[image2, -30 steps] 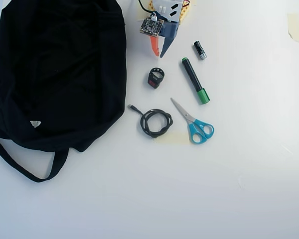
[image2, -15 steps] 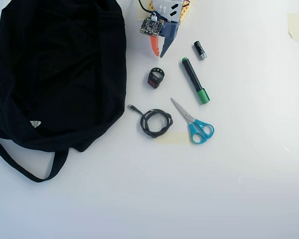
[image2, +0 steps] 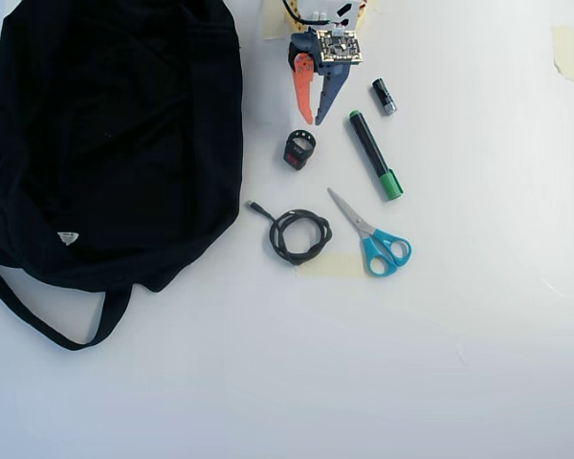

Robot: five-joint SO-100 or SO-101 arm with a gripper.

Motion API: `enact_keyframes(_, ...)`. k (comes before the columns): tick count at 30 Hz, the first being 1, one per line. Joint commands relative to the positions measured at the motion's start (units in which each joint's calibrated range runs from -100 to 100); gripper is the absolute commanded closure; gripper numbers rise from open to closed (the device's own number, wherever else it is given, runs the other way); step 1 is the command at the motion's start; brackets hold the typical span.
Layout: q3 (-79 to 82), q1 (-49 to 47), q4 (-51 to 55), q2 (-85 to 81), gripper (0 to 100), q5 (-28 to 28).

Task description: Put the bike light into the black bag

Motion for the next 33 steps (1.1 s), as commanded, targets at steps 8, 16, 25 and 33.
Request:
enact_keyframes(8,-17.92,-5.00,-44.52,24.56,98,-5.42)
enact_keyframes(16,-43.35,-5.75,-45.73,47.46,98,-4.89)
enact_keyframes(25,-65.99,-5.68,-31.69,61.73,98,-2.48)
enact_keyframes(33,-70.66,-5.15,-18.86,62.07,98,-2.90)
